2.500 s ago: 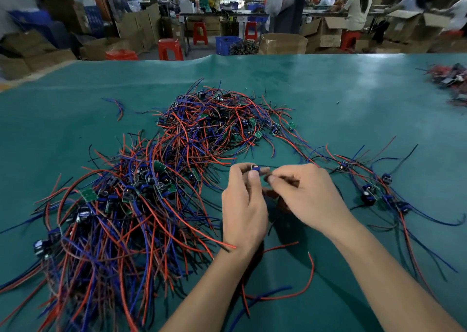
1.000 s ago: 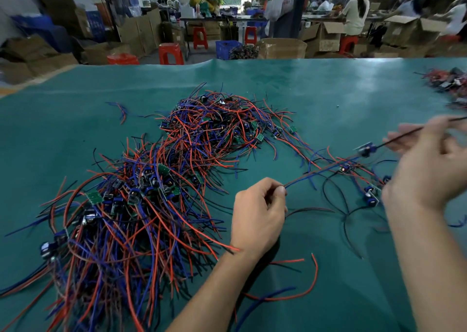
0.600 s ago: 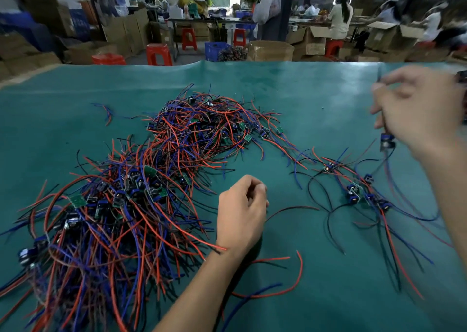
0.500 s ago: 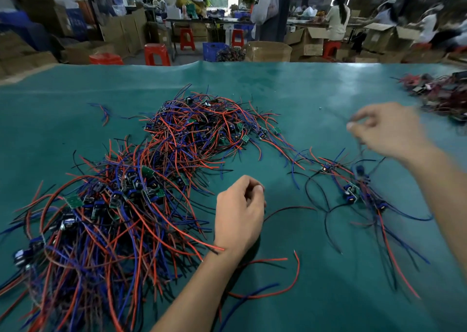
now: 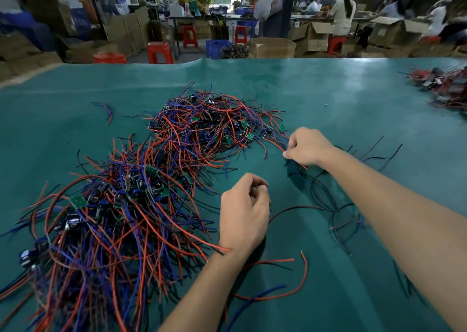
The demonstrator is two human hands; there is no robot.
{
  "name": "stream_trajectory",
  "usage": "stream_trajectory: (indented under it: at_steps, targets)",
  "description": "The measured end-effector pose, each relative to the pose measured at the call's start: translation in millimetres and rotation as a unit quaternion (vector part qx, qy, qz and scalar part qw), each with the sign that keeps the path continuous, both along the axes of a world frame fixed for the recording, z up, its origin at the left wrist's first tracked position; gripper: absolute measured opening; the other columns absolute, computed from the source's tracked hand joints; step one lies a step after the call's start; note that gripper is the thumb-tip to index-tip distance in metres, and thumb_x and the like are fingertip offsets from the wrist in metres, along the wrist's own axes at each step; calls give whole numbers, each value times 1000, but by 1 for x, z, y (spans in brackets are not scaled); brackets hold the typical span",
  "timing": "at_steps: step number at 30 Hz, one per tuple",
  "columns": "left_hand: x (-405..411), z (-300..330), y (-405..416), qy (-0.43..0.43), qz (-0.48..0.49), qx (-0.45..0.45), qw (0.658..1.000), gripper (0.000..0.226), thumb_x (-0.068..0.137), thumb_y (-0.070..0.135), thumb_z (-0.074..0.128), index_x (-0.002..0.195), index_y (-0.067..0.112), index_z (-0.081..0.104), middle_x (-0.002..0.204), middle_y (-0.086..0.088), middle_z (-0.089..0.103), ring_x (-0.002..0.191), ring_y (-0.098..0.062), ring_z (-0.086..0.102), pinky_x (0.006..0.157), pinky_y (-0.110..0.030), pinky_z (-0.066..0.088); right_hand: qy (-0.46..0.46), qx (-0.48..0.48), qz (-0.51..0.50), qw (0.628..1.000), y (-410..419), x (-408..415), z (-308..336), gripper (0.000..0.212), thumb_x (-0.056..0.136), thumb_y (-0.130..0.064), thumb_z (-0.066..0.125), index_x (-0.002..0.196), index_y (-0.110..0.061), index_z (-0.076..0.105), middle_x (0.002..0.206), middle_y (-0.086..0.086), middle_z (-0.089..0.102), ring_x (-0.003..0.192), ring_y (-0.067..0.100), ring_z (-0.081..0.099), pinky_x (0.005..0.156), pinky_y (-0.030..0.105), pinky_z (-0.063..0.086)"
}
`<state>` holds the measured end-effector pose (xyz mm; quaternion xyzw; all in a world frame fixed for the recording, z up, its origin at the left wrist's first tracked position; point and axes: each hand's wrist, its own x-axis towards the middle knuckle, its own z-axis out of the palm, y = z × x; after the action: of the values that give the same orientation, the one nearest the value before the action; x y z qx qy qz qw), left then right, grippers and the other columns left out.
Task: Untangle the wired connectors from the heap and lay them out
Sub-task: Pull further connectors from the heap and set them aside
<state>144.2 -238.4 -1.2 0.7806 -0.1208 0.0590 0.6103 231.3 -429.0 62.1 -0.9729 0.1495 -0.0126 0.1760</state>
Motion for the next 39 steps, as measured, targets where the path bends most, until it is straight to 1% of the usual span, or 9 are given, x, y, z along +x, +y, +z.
stream_trajectory:
  at_steps: [3,7,10,17,24,29,33,37,39]
  targets:
    - [1,-1,0,0,5,-7,1000,11,87,24,49,86,25,60,66,0,68,56,-24,63,61,-45,56,-30,71,-7,997,5,-7,11,26,88,-27,76,88,-2,74,81,11,70,91,32,64,65,27,45]
    - [1,1,1,-19,37,-15,999,10,95,17,53,89,19,61,76,0,69,67,-22,65,71,-45,55,-95,196,-18,976,16,-33,28,27,78,-31,84,79,-6,75,75,14,70,76,20,60,68,28,40]
    - [-1,6,2,-16,53,-30,998,20,103,25,47,91,17,60,77,0,69,66,-16,66,69,-45,55,-96,287,18,953,32,-63,29,23,75,-32,86,63,-17,74,47,-8,51,50,8,46,53,21,35]
    - [-3,13,4,32,49,-50,997,35,105,33,42,84,13,61,69,2,66,46,-11,56,59,-39,49,-87,427,100,894,46,-103,-9,16,77,-17,86,66,-18,75,50,-11,52,45,5,38,44,11,30]
    - [-2,14,4,45,85,-51,994,19,101,29,50,94,16,62,77,-1,69,68,-13,65,70,-33,49,-50,476,149,865,48,-104,-16,12,67,-12,87,64,-14,75,54,-2,57,46,7,37,43,15,28]
    - [-1,14,4,35,97,-34,994,24,95,17,60,118,15,53,88,-4,65,69,-20,63,75,-37,51,-147,611,30,777,41,-98,-13,21,56,-16,87,64,-12,68,52,2,43,44,12,34,40,21,22]
    - [-1,11,7,17,138,0,990,19,89,8,61,102,17,49,92,-1,58,71,-7,56,70,-15,42,-175,699,-20,693,38,-98,-8,7,64,-22,77,64,-18,71,69,1,55,57,12,50,46,21,32]
    - [0,13,9,23,151,-43,987,24,87,0,43,91,23,43,100,-14,56,85,-46,59,83,-58,48,-172,779,-38,601,35,-97,-6,11,67,-17,72,77,-14,70,86,3,72,64,12,58,54,22,49]
    - [-3,14,8,-15,165,-65,984,16,88,6,40,93,21,43,103,-7,48,81,-46,60,79,-53,51,-161,824,-30,542,32,-97,-6,7,69,-13,68,76,-10,68,98,10,74,75,19,68,68,27,58]
